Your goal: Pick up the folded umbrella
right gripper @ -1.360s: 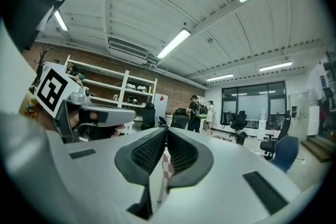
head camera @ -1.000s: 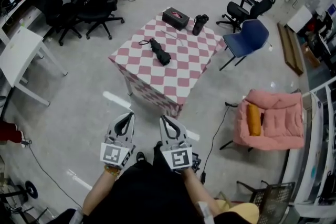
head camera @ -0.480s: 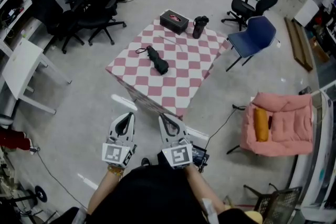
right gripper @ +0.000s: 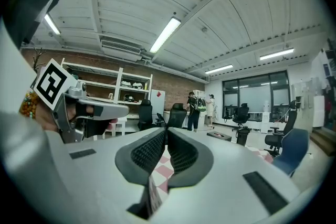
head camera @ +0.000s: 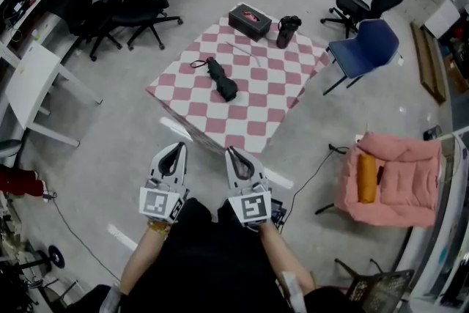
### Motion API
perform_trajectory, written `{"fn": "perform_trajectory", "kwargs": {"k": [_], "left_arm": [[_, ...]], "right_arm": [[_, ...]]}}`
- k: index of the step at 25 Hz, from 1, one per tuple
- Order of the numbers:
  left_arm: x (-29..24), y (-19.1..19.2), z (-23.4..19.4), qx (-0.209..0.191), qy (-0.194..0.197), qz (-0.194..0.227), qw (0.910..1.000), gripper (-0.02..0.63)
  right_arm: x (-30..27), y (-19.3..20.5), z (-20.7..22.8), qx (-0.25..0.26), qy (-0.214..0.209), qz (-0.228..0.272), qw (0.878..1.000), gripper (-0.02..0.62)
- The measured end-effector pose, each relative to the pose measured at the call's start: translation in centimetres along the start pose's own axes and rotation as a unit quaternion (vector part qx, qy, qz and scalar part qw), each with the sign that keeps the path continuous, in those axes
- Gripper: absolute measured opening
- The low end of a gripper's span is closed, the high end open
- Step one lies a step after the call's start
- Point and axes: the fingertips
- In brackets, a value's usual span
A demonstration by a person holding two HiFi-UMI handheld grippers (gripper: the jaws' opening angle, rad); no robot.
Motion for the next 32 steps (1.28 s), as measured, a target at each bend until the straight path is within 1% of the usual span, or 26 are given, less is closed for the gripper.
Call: {"fn": "perform_trajectory", "kwargs": {"k": [4, 8, 12, 17, 21, 26, 29, 32], "left_arm": [[-1.5, 0.7, -2.8, 0.007, 0.009, 0.004, 0.9999, 0.014], [-3.4, 1.1, -6.3, 0.017, 0.036, 0.006, 0.9992, 0.014], [-4.3, 0.7, -9.9, 0.027, 0.06, 0.007, 0.9978, 0.014], [-5.2, 0.5, -13.8, 0.033, 0.089, 0.005, 0.9954, 0.014], [-6.1, 1.5, -16.4, 0.037, 0.103, -0.006, 0.9939, 0.014], [-8.9, 3.2, -18.3, 0.049, 0.109, -0.025, 0.9925, 0.014], [-11.5, 3.7, -18.7, 0.045, 0.106, -0.024, 0.993, 0.014], [-14.6, 4.2, -19.4, 0.035, 0.095, -0.023, 0.9946, 0.014]], "right_arm": [[-3.1, 0.6, -0.4, 0.002, 0.005, -0.013, 1.0, 0.018], [-6.9, 0.4, -0.6, 0.009, 0.03, -0.015, 0.999, 0.018], [-10.5, -0.1, -1.9, 0.018, 0.045, -0.03, 0.998, 0.018], [-14.2, -0.2, -1.8, 0.02, 0.08, -0.041, 0.996, 0.018], [-16.1, 0.5, -0.7, 0.027, 0.11, -0.057, 0.992, 0.018], [-17.8, 1.2, 1.3, 0.041, 0.122, -0.08, 0.988, 0.018], [-19.4, 2.6, 3.5, 0.042, 0.124, -0.095, 0.987, 0.018], [-21.6, 4.4, 6.7, 0.039, 0.127, -0.1, 0.986, 0.018]]}}
Point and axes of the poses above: the fingertips, and each gripper's own axes: x backward along the fingers, z to its right, y out of its underside, and after that the axes turned 3 degrees about z, right-handed
